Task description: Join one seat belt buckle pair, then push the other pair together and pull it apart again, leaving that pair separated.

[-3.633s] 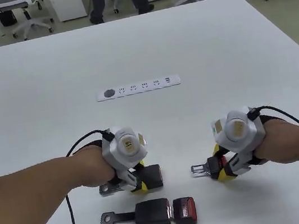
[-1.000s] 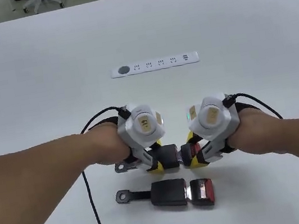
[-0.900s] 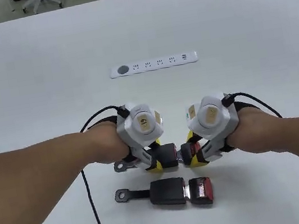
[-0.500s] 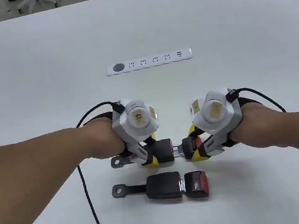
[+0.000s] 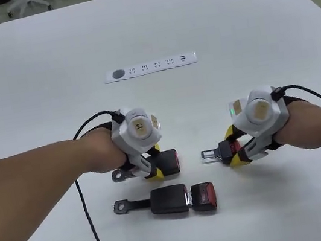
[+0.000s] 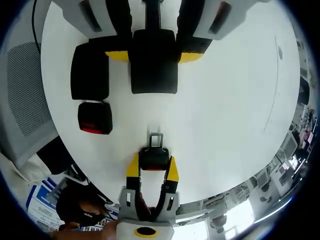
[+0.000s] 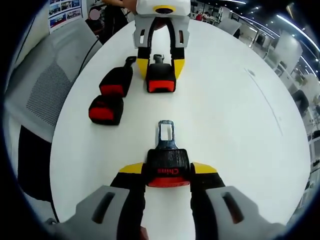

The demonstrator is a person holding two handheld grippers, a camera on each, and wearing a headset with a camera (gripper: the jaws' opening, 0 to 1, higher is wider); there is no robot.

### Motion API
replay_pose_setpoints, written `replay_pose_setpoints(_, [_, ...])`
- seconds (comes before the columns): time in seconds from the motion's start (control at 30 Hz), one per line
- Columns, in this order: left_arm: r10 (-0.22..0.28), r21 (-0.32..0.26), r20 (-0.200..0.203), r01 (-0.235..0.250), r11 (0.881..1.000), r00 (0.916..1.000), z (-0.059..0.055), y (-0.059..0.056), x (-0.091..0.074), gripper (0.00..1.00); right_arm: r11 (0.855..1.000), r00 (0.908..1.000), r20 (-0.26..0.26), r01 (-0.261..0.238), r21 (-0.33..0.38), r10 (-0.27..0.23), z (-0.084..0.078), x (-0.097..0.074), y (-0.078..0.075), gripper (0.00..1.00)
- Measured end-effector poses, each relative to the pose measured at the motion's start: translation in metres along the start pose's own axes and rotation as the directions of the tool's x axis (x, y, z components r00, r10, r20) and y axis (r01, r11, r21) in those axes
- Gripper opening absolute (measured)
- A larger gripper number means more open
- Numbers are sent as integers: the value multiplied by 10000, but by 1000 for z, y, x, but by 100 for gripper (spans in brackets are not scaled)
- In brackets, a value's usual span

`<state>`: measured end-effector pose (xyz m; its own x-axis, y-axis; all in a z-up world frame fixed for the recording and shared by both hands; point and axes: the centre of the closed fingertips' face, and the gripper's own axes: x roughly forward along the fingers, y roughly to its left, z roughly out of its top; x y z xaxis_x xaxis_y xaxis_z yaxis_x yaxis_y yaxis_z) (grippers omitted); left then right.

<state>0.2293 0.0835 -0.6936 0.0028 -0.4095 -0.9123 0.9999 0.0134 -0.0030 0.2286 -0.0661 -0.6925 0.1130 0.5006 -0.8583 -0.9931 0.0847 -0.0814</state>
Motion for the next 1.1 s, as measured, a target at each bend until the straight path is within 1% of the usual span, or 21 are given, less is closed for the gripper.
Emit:
replay_pose_setpoints(0.07, [15,-2,16,-15,10000,10000,-1,1,-1,34,10000,10000,-20,24,76,-24,-8,-5,1,33])
replay_pose_setpoints(0.13, [46,68,53,-46,10000,10000,-4,5,-1,34,9999,9999,-80,65,146,-64,-15,-10,0,33])
replay_pose_setpoints(0.27, [129,133,125,-131,9998,9998,-3,5,-1,34,9995,9998,-155,118,288,-114,-26,-15,-1,33])
replay_pose_setpoints(0.3, [154,135,134,-155,9998,9998,-2,2,-1,34,9995,9998,-160,120,297,-115,-27,-16,-2,33])
replay_pose_setpoints(0.33, [167,108,128,-168,9998,9998,-1,2,-1,34,9995,9998,-163,121,301,-116,-28,-16,-2,33])
replay_pose_setpoints(0.4, [178,129,82,-179,9998,9998,-3,5,-1,34,9994,9998,-174,126,310,-121,-29,-16,-1,33])
replay_pose_setpoints(0.53, [201,390,-11,-200,9990,9998,-1,2,0,34,9994,9997,-200,145,309,-138,-29,-16,-2,33])
replay_pose_setpoints(0.6, [295,475,-58,-292,9984,9995,-1,2,0,34,9991,9996,-237,159,387,-150,-29,-16,-2,33])
replay_pose_setpoints(0.63, [350,465,-89,-346,9983,9993,2,-3,0,34,9985,9995,-255,171,525,-158,-30,-16,-3,34])
replay_pose_setpoints(0.67, [392,444,-100,-388,9983,9992,2,-3,0,34,9981,9995,-266,182,586,-166,-31,-15,-3,34])
replay_pose_setpoints(0.73, [527,506,-95,-522,9974,9986,2,0,-2,35,9975,9989,-248,415,563,-402,-30,-17,-5,37])
replay_pose_setpoints(0.77, [563,493,-85,-558,9972,9984,-1,5,-3,37,9971,9982,-291,532,540,-516,-31,-17,-7,40])
replay_pose_setpoints(0.8, [574,303,-119,-571,9979,9983,-3,5,-3,39,9962,9973,-327,674,551,-656,-32,-18,-9,43])
replay_pose_setpoints(0.83, [594,311,-87,-591,9978,9982,-4,3,-4,42,9954,9967,-339,753,594,-734,-32,-19,-9,46])
replay_pose_setpoints(0.87, [684,227,12,-684,9974,9977,-3,1,-7,43,9909,9964,-97,853,1045,-847,-29,-22,-8,47])
replay_pose_setpoints(0.9, [753,169,85,-755,9970,9971,-2,-1,-10,43,9882,9961,79,857,1267,-874,-27,-24,-7,47])
replay_pose_setpoints(0.97, [1147,-231,445,-1138,9932,9924,3,0,-19,43,9839,9939,295,1006,1477,-1060,-26,-27,-7,47])
replay_pose_setpoints(1.0, [1297,-391,576,-1276,9911,9899,5,1,-24,44,9800,9916,470,1112,1649,-1204,-24,-34,-3,48])
replay_pose_setpoints(1.03, [1546,-712,801,-1491,9863,9847,13,-5,-34,45,9757,9895,630,1161,1857,-1298,-22,-37,0,48])
replay_pose_setpoints(1.07, [1647,-959,990,-1553,9832,9814,15,-7,-39,47,9733,9886,640,1217,1948,-1365,-26,-34,5,49])
replay_pose_setpoints(1.1, [1776,-1281,1200,-1621,9784,9768,12,-4,-40,50,9704,9870,752,1241,2074,-1423,-25,-35,8,50])
